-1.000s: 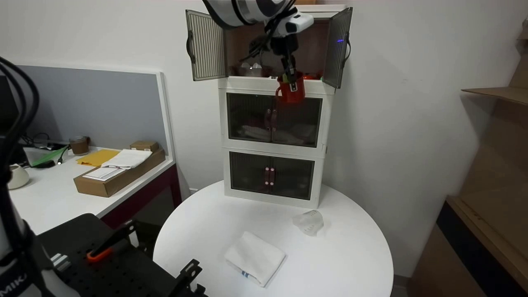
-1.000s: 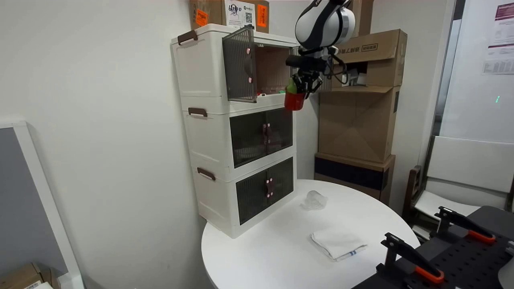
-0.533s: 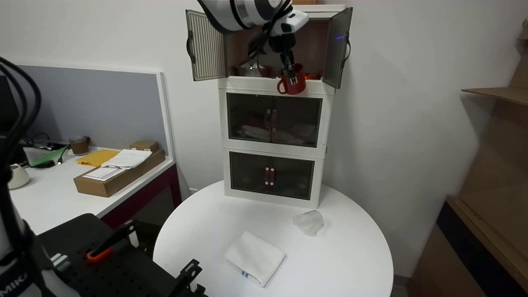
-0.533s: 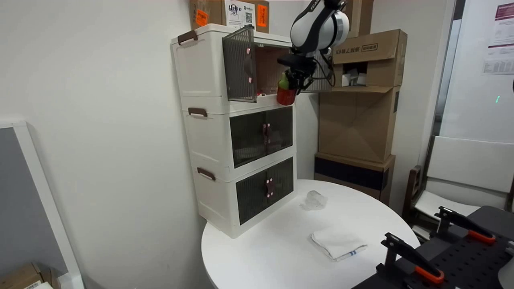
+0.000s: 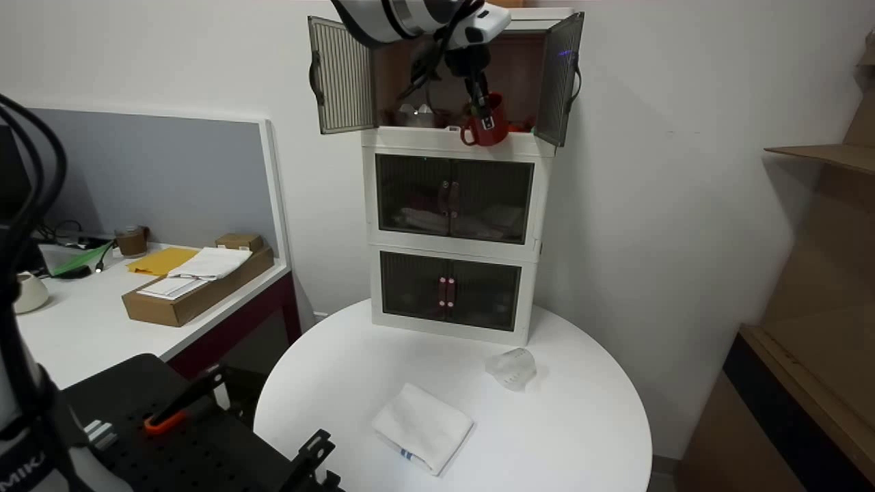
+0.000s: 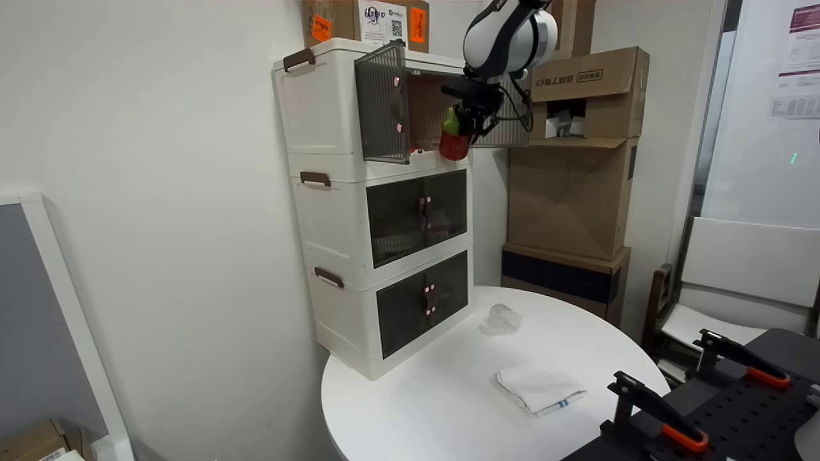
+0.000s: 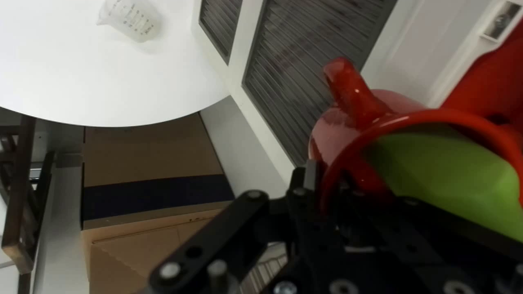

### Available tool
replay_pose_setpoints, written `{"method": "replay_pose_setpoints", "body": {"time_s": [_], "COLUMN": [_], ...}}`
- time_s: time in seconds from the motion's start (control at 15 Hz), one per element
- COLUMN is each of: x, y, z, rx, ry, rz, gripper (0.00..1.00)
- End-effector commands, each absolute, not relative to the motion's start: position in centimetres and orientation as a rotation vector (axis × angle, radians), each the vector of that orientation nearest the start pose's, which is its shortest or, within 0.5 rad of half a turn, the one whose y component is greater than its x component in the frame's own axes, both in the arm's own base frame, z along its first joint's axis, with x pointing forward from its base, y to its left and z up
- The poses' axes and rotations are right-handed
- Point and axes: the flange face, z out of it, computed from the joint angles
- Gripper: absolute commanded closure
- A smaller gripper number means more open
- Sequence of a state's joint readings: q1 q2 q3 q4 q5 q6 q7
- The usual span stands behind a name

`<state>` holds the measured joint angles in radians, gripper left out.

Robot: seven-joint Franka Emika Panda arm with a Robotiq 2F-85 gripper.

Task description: Put the orange cup in the top shelf

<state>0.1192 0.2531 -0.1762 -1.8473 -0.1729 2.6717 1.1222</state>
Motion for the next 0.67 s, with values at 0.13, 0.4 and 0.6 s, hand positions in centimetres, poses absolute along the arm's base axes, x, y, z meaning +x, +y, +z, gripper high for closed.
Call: {"method": "replay_pose_setpoints", "body": {"time_s": [0.13,0.4,0.6], "x": [66.3,67.4,68.8], "y": [-0.5,0.5,0.9], "z": [50.9,49.4,46.4], "rx": [-2.427,-2.467,-2.508], "ry": [1.314,1.279,1.258], "rz": [-1.056,-1.146,-1.136], "gripper": [0.98,0.98,0.98]}}
